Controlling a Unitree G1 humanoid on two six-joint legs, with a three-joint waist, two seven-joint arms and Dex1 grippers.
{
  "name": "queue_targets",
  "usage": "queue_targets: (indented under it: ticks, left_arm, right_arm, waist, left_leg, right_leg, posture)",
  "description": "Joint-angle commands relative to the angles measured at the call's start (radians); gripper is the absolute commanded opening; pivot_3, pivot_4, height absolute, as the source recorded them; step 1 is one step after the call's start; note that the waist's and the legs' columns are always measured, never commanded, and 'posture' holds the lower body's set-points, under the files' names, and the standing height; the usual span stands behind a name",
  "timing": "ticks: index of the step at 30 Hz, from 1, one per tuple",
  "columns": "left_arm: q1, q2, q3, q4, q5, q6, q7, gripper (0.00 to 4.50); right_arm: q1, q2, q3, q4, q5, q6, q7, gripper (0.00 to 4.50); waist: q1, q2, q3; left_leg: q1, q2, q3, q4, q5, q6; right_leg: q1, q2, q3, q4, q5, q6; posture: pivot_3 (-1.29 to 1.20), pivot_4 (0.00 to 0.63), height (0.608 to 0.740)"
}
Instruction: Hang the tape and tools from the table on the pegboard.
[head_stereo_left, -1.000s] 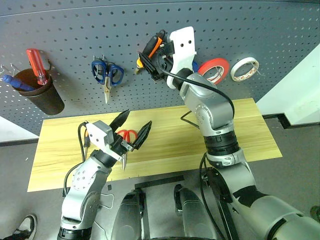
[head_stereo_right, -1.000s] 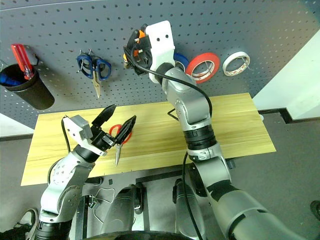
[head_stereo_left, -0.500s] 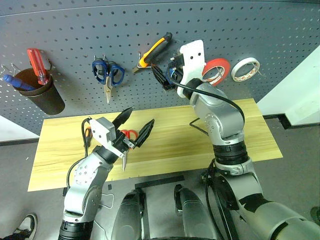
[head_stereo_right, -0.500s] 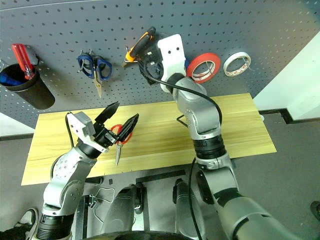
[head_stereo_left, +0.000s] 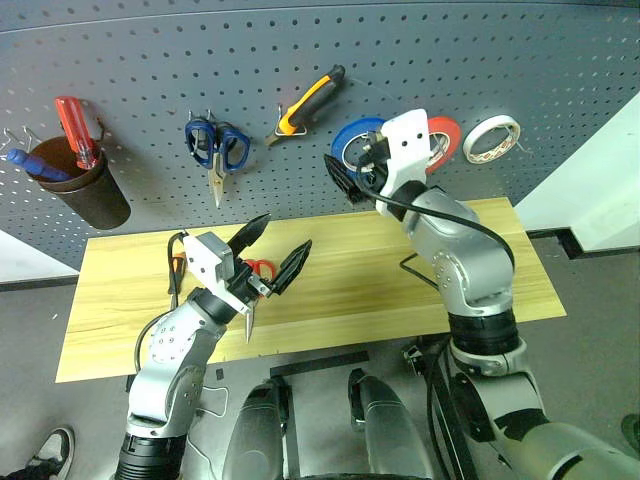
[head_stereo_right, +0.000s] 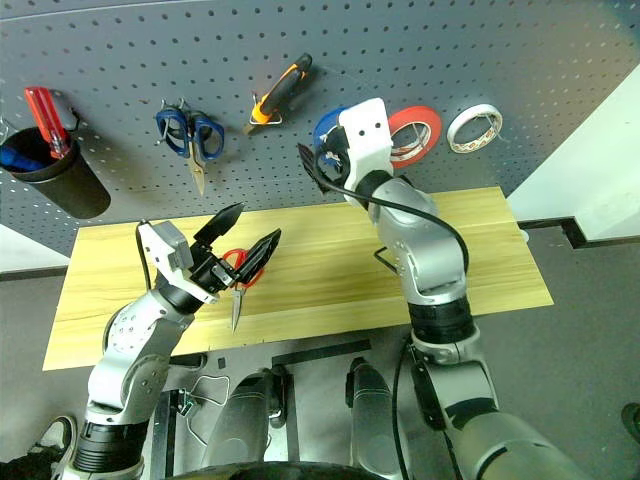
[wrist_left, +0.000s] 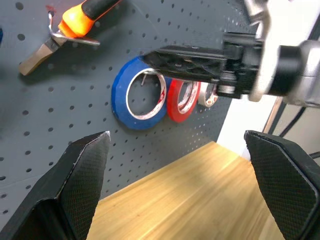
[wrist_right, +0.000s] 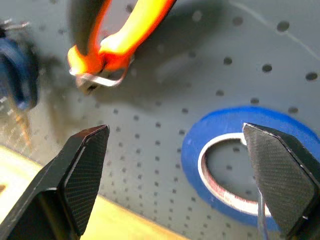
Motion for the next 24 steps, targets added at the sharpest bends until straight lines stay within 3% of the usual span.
queue_targets:
  ticks: [1,7,10,13,17,24]
  left_arm:
    - [0.047,0.043,0.053,-0.071,-0.079,0.033,-0.029,4.5]
    - [0.03,0.116,0.216,-0.064,-0.216,0.229,0.13,4.5]
    - [0.044,0.159,0.162,-0.041,-0.102,0.365,0.253,4.5]
    - [0.008,0.159,0.087,-0.001,-0.007,0.475,0.364,4.5]
    - [-0.068,0.086,0.001,0.02,0.067,0.694,0.534,4.5]
    - [-0.124,-0.064,0.046,0.008,0.165,0.974,0.766,4.5]
  right_arm:
    - [0.05,-0.093,-0.063,-0.178,0.11,0.065,0.111,4.46]
    - [0.166,-0.277,-0.147,-0.347,0.31,0.213,0.267,4.46]
    - [0.256,-0.335,-0.095,-0.383,0.309,0.234,0.278,4.46]
    - [0.288,-0.32,-0.048,-0.39,0.285,0.232,0.226,4.46]
    - [0.304,-0.278,-0.005,-0.391,0.269,0.24,0.157,4.46]
    - [0.34,-0.258,0.035,-0.418,0.273,0.26,0.107,4.46]
  waist:
    - [0.0,0.0,0.0]
    - [0.002,0.0,0.0]
    - [0.0,-0.001,0.0]
    - [0.0,-0.001,0.0]
    - [0.002,-0.001,0.0]
    - [0.0,-0.002,0.0]
  left_leg:
    - [0.0,0.0,0.0,0.0,0.0,0.0]
    - [0.001,0.0,-0.001,0.0,0.0,0.0]
    - [0.002,0.0,0.0,0.0,0.0,0.0]
    - [0.002,0.0,0.0,0.0,0.0,0.0]
    - [0.002,-0.001,-0.001,0.001,0.0,0.0]
    - [0.001,-0.001,-0.002,0.002,0.0,0.0]
  right_leg:
    - [0.0,0.0,0.0,0.0,0.0,0.0]
    - [0.001,0.0,0.0,0.0,-0.002,-0.002]
    - [0.002,0.0,0.0,0.0,-0.002,-0.002]
    - [0.002,0.0,0.001,-0.001,-0.002,-0.002]
    - [0.002,0.0,0.0,0.0,-0.002,-0.002]
    - [0.002,0.0,0.0,0.001,-0.001,0.002]
  posture:
    - [0.06,0.242,0.716]
    - [0.05,0.248,0.716]
    - [0.05,0.259,0.716]
    - [0.05,0.27,0.716]
    - [0.04,0.281,0.716]
    - [0.04,0.296,0.716]
